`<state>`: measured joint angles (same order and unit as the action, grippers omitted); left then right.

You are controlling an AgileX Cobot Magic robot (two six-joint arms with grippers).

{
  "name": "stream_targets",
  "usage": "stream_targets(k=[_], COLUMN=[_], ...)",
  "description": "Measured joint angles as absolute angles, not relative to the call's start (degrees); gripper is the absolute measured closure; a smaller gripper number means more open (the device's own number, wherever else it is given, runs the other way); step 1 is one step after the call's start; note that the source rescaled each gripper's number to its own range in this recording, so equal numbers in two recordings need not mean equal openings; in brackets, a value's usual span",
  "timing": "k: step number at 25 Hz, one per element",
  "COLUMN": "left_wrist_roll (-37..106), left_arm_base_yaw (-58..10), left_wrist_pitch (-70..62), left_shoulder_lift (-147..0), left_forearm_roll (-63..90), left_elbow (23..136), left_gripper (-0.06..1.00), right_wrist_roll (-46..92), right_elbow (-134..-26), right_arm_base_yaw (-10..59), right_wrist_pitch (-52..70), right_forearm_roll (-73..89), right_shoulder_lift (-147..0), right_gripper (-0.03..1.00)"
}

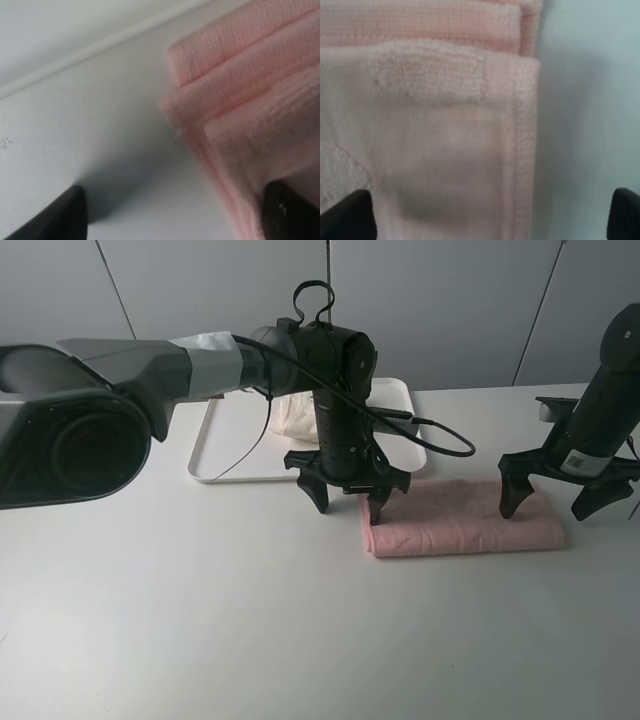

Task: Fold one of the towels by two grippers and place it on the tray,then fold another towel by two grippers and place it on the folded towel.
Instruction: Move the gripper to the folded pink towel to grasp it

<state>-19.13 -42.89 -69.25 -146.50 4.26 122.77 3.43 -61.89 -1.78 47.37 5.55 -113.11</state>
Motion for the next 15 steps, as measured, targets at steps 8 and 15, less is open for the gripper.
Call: stream_targets(k=[8, 15], left_wrist_roll=[-18.5, -18.4], left_arm_base_yaw=[-42.9, -42.9], left_wrist_pitch=[-69.2, -69.2], left_shoulder_lift=[-146.5, -146.5], left_forearm_roll=[4.3, 4.3], left_elbow=[122.8, 122.8], left_gripper=[0.03, 0.03], right_wrist_roll=[3.6, 3.6], right_elbow=[-61.9, -61.5], right_arm_base_yaw=[-1.8, -1.8], right_wrist_pitch=[42.8, 41.3], right_forearm_roll=[3.8, 2.2], right_shoulder_lift=[-114.5, -114.5], right_gripper=[-0.03, 0.05])
